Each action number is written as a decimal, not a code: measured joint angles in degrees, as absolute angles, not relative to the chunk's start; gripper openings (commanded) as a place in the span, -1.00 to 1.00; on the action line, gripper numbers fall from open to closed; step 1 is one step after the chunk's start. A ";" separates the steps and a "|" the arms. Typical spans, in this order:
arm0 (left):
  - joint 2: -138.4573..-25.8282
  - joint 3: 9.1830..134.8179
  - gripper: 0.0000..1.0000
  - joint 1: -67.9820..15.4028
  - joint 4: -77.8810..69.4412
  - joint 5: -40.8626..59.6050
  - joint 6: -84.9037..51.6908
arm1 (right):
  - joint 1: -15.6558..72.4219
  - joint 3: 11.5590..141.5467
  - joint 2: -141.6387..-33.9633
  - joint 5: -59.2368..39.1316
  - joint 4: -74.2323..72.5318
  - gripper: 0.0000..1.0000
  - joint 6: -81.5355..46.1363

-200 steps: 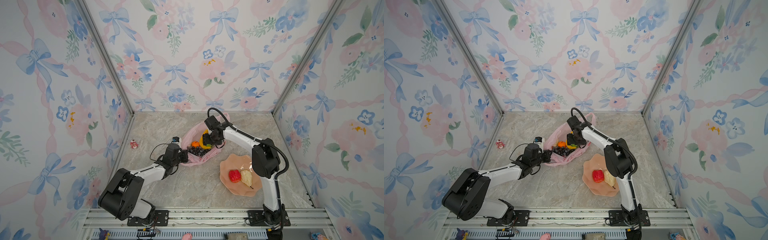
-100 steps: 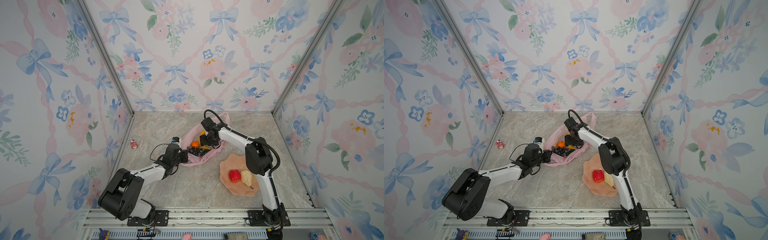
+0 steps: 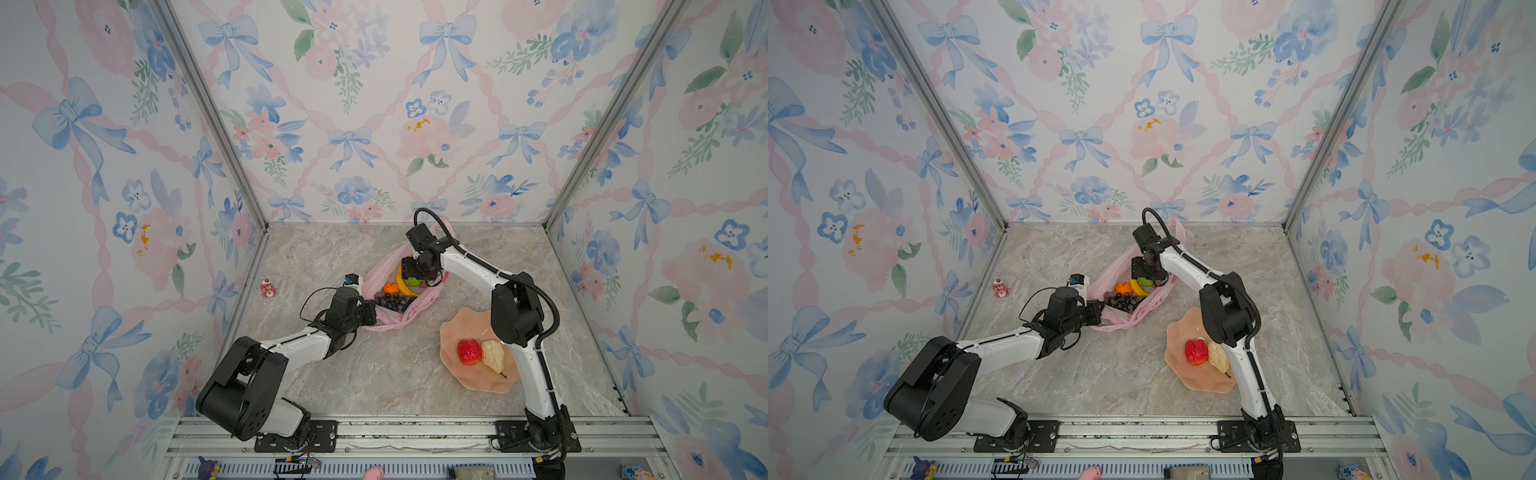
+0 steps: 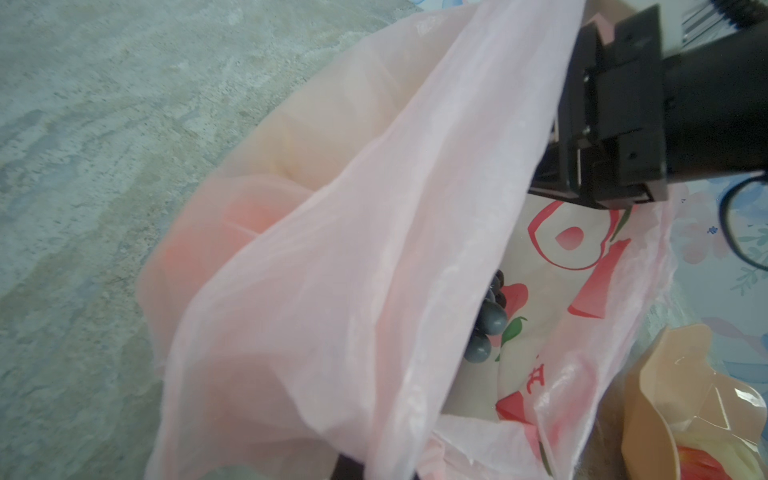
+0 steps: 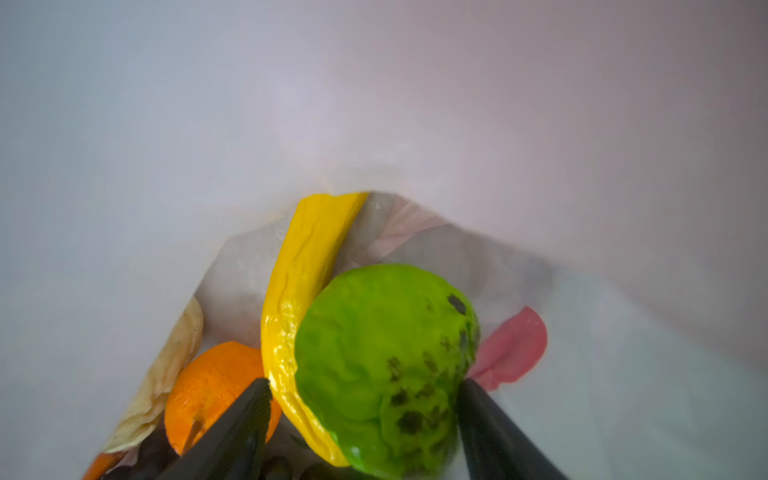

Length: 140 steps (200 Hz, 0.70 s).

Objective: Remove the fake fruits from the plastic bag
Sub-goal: 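Reach into the bag and grasp the green apple with the right gripper, then lift the green apple out and carry it to the peach bowl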

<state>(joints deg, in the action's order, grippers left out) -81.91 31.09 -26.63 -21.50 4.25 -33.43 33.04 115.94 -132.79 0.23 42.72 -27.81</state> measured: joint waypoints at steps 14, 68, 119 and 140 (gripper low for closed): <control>-81.91 31.09 -1.00 -26.63 -21.50 4.25 -33.43 | 33.04 116.77 -133.84 0.27 42.96 0.55 -27.79; -81.91 31.09 -1.00 -26.63 -21.50 4.25 -33.41 | 33.06 118.76 -136.46 0.56 44.49 0.43 -26.96; -81.91 31.09 -1.00 -26.63 -21.45 4.25 -33.41 | 33.04 118.80 -136.42 0.93 44.58 0.18 -26.26; -81.91 31.09 -1.00 -26.63 -21.45 3.99 -33.41 | 33.04 117.62 -135.63 0.69 44.05 0.16 -26.28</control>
